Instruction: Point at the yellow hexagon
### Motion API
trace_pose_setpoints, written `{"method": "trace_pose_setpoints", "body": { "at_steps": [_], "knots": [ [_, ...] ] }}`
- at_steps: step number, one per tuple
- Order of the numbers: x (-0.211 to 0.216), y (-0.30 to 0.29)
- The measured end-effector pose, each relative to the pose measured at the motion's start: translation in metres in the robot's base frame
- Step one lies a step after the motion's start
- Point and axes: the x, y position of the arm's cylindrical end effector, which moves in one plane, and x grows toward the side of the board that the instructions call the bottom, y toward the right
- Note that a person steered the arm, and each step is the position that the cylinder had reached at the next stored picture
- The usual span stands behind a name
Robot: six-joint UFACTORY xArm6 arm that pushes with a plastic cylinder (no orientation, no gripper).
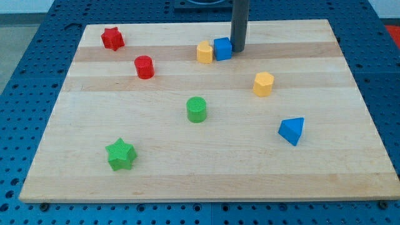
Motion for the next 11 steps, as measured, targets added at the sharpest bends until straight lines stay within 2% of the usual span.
{"method": "trace_pose_setpoints", "body": {
  "at_steps": [2, 6, 8, 9, 11],
  "knots": [
    [0.0, 0.016],
    [0.004, 0.112],
    [0.039, 0.118],
    [0.043, 0.13],
    [0.085, 0.137]
  ]
}}
